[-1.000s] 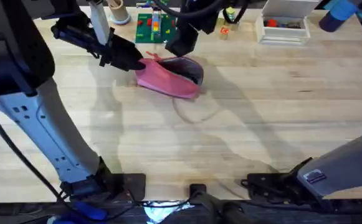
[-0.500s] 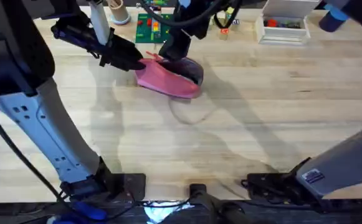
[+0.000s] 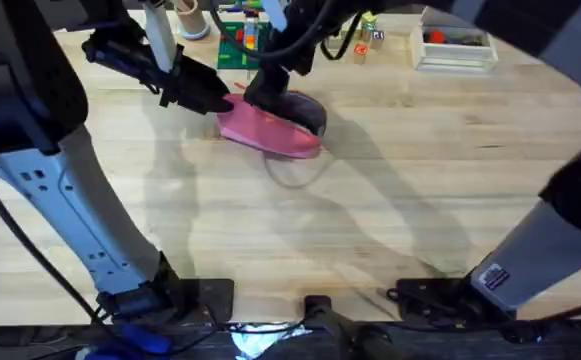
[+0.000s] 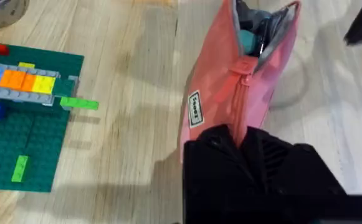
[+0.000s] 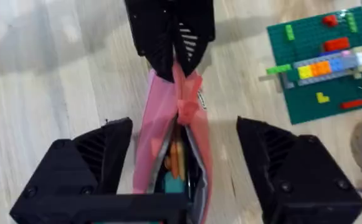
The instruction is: Unzip the bag, pick up the pens from the table one at a time and place them inside, then zip the bag closed.
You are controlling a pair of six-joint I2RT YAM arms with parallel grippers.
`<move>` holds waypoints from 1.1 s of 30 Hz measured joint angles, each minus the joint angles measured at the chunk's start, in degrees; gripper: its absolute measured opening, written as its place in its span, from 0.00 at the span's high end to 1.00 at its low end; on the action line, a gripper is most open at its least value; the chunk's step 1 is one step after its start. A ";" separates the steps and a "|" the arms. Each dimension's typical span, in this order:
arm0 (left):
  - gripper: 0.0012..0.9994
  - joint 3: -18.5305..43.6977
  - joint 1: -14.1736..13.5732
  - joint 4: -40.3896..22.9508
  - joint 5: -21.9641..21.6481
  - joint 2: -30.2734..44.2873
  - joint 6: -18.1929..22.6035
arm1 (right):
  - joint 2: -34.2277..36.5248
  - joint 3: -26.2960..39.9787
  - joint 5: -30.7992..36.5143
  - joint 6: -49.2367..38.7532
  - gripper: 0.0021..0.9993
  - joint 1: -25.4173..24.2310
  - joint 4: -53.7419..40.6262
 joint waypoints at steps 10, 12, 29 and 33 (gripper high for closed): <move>0.96 0.00 0.00 0.00 0.00 0.00 -0.01 | 5.48 -0.02 -5.17 0.06 0.00 0.00 1.84; 0.96 0.00 0.00 0.00 0.00 0.00 -0.01 | 6.12 0.00 -6.05 0.15 0.00 0.00 1.85; 0.96 0.00 0.00 0.01 0.00 0.00 -0.01 | 8.11 -0.01 -7.57 1.18 0.08 0.00 2.76; 0.96 0.00 -0.01 0.02 0.00 0.00 -0.01 | 8.74 -0.01 -7.58 1.34 0.12 0.00 3.00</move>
